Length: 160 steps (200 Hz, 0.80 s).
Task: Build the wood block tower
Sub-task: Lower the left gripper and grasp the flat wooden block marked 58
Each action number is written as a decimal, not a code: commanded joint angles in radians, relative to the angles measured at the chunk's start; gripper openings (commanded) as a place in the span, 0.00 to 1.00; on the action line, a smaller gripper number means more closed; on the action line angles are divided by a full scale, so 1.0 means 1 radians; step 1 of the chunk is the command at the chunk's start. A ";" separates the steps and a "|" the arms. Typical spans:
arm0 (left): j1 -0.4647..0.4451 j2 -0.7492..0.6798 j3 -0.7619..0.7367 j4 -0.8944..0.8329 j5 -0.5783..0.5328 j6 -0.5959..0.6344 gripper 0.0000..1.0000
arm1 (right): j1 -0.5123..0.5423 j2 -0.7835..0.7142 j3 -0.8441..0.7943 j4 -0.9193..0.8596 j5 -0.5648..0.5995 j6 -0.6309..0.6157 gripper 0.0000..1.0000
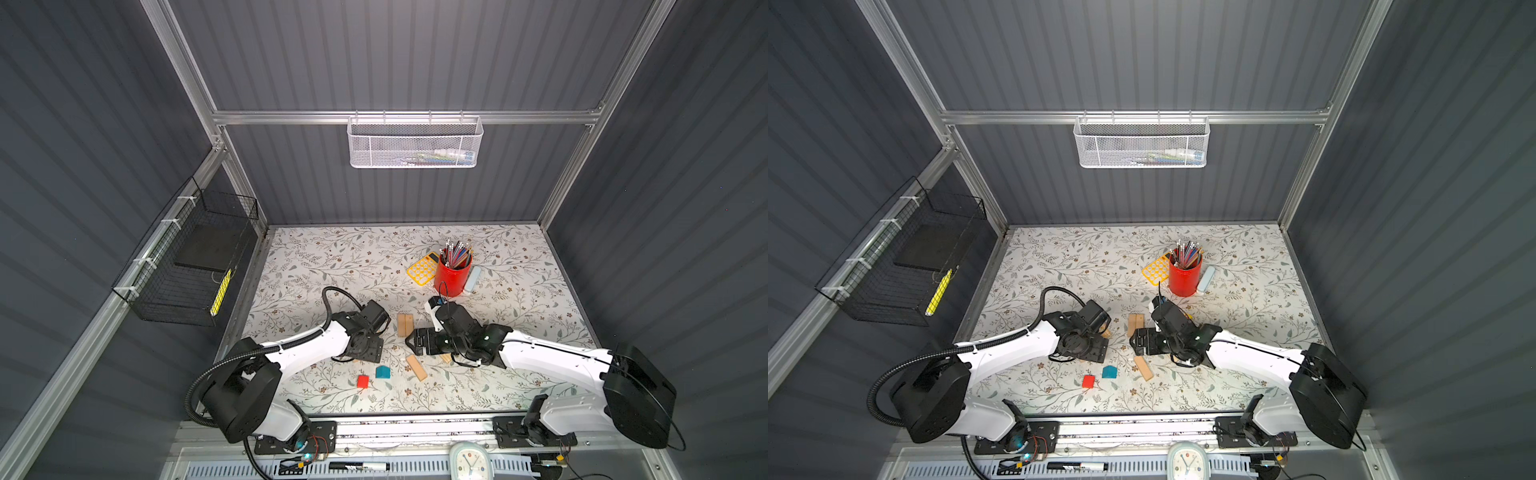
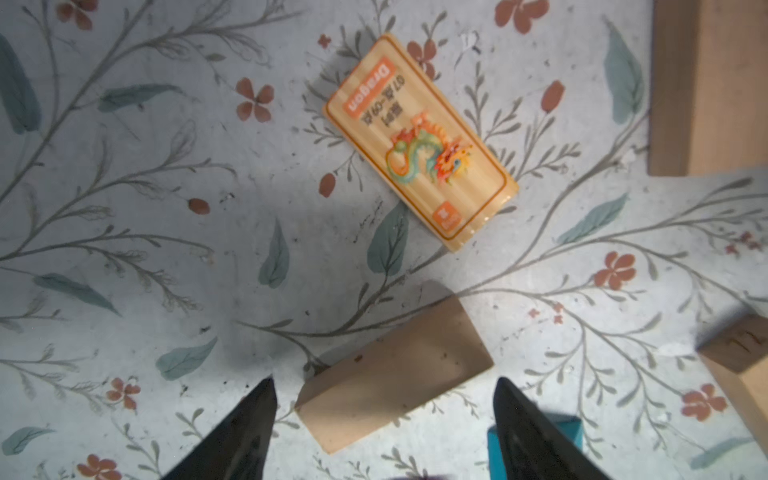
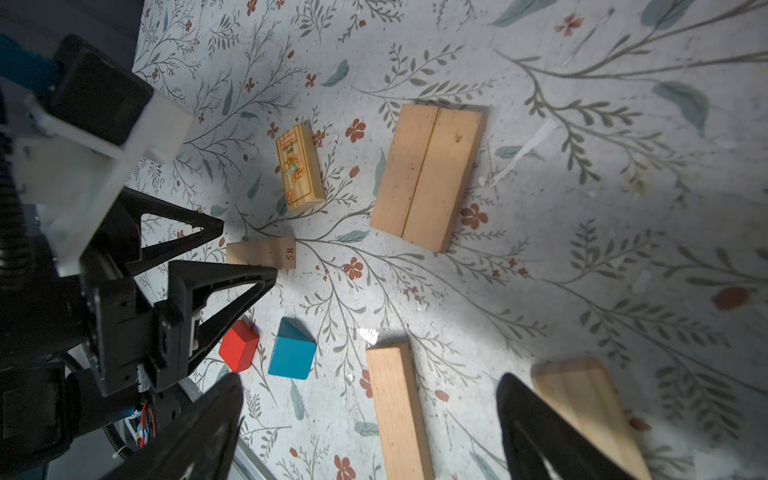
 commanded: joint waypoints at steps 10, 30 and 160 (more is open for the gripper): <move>-0.004 0.006 0.010 0.021 -0.041 0.005 0.76 | -0.001 -0.006 0.003 -0.020 0.020 0.000 0.96; 0.017 0.010 -0.005 0.045 -0.028 -0.003 0.71 | -0.001 -0.010 0.001 -0.021 0.022 0.001 0.97; 0.060 -0.089 -0.020 0.062 0.147 0.060 0.76 | -0.001 0.008 0.020 -0.019 0.017 -0.001 0.99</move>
